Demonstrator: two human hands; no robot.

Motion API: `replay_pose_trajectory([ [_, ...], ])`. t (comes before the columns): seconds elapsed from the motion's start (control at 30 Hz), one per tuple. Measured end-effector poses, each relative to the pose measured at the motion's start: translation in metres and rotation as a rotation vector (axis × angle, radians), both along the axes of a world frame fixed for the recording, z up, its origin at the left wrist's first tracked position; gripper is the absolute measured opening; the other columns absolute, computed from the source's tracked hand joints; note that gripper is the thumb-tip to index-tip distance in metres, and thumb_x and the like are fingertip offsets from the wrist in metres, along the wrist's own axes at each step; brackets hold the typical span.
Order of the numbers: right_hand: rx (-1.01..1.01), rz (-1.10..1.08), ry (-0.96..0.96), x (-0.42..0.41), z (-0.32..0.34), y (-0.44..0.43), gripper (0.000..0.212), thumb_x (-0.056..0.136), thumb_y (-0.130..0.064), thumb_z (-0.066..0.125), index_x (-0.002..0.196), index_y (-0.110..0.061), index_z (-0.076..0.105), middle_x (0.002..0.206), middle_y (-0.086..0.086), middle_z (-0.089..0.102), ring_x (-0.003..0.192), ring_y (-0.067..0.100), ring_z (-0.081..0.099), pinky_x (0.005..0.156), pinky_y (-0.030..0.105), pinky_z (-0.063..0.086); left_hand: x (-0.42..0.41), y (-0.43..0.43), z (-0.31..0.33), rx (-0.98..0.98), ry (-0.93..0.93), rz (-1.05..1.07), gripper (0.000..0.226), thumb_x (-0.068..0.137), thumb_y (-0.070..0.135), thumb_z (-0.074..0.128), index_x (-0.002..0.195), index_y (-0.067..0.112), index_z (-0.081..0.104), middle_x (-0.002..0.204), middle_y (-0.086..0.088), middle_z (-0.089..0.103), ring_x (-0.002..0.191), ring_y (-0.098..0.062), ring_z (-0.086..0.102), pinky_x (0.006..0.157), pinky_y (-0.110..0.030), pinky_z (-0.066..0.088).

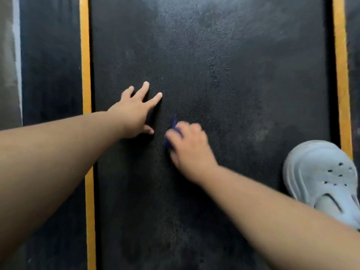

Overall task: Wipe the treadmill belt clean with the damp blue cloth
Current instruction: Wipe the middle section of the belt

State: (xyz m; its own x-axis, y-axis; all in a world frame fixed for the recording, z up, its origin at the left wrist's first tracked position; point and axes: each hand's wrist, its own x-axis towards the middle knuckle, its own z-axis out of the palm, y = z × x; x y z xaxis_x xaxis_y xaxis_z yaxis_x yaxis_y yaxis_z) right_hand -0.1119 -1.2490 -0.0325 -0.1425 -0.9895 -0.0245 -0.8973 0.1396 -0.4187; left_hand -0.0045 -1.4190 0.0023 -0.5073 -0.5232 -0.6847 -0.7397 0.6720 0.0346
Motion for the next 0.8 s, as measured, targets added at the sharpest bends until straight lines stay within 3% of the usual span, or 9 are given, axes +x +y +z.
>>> replay_pose_trajectory([
  [0.1,0.002,0.202,-0.034,-0.020,-0.003,0.017,0.026,0.078,-0.028,0.051,0.098,-0.019,0.066,0.105,0.009,0.061,0.081,0.033,0.054,0.063,0.039,0.050,-0.003,0.001,0.002,-0.015,-0.030,-0.021,0.110,0.072,0.053,0.073,0.148,0.041,-0.005,0.156,0.000,-0.021,0.143,-0.040,-0.005,0.112,-0.054,0.022],
  [0.27,0.023,-0.548,0.090,-0.121,-0.003,-0.032,0.028,0.088,-0.036,0.055,0.110,-0.019,0.061,0.122,0.014,0.049,0.105,0.038,0.044,0.088,0.045,0.042,-0.013,0.006,0.004,0.036,-0.073,-0.005,0.123,0.065,0.057,0.076,0.149,0.032,-0.009,0.155,-0.005,-0.025,0.142,-0.044,-0.010,0.111,-0.059,0.023],
  [0.33,0.061,-0.629,0.093,-0.109,-0.001,-0.029,0.032,0.087,-0.038,0.056,0.113,-0.018,0.058,0.123,0.014,0.047,0.106,0.037,0.043,0.089,0.044,0.041,-0.017,0.006,0.006,0.077,-0.085,0.010,0.129,0.060,0.061,0.078,0.150,0.028,-0.009,0.154,-0.008,-0.027,0.140,-0.048,-0.012,0.110,-0.059,0.021],
  [0.47,0.029,-0.047,-0.016,-0.016,-0.002,0.026,0.028,0.075,-0.030,0.066,0.099,-0.016,0.062,0.106,0.012,0.056,0.084,0.034,0.051,0.067,0.042,0.049,-0.028,0.007,0.008,0.039,-0.081,0.035,0.123,0.062,0.062,0.075,0.151,0.021,0.000,0.155,-0.016,-0.018,0.139,-0.052,-0.004,0.110,-0.060,0.022],
  [0.53,0.035,0.228,-0.041,-0.020,-0.004,0.040,0.032,0.073,-0.028,0.068,0.104,-0.017,0.064,0.109,0.011,0.059,0.083,0.034,0.054,0.065,0.040,0.050,-0.031,0.011,0.006,0.027,-0.063,0.057,0.124,0.061,0.062,0.076,0.151,0.019,0.001,0.155,-0.017,-0.018,0.139,-0.052,-0.005,0.109,-0.061,0.024],
  [0.57,0.014,0.235,-0.007,-0.037,-0.006,0.034,0.028,0.076,-0.027,0.067,0.103,-0.019,0.064,0.109,0.010,0.060,0.083,0.033,0.054,0.065,0.040,0.050,-0.030,0.012,0.004,0.023,-0.051,0.065,0.126,0.060,0.062,0.077,0.151,0.019,0.000,0.155,-0.016,-0.019,0.139,-0.051,-0.007,0.108,-0.061,0.024],
  [0.6,-0.003,0.139,0.042,-0.058,-0.006,0.025,0.023,0.080,-0.027,0.065,0.102,-0.021,0.065,0.108,0.009,0.060,0.084,0.033,0.054,0.067,0.041,0.050,-0.029,0.013,0.002,0.023,-0.042,0.073,0.127,0.060,0.061,0.078,0.151,0.020,0.000,0.155,-0.015,-0.020,0.139,-0.050,-0.009,0.108,-0.061,0.023],
  [0.73,0.081,-0.728,0.116,-0.137,-0.002,-0.001,0.030,0.088,-0.031,0.055,0.117,-0.022,0.056,0.128,0.012,0.046,0.110,0.038,0.043,0.092,0.043,0.039,-0.025,0.016,-0.002,0.003,-0.018,0.104,0.127,0.058,0.063,0.077,0.151,0.021,0.000,0.155,-0.014,-0.019,0.141,-0.047,-0.009,0.108,-0.061,0.023],
  [0.8,0.108,-0.769,0.165,-0.121,0.001,0.004,0.032,0.086,-0.024,0.055,0.117,-0.017,0.054,0.126,0.014,0.046,0.107,0.037,0.044,0.088,0.043,0.040,-0.030,0.019,-0.004,-0.033,0.036,0.099,0.126,0.058,0.063,0.077,0.150,0.024,0.001,0.156,-0.012,-0.014,0.143,-0.040,-0.007,0.106,-0.065,0.027],
])
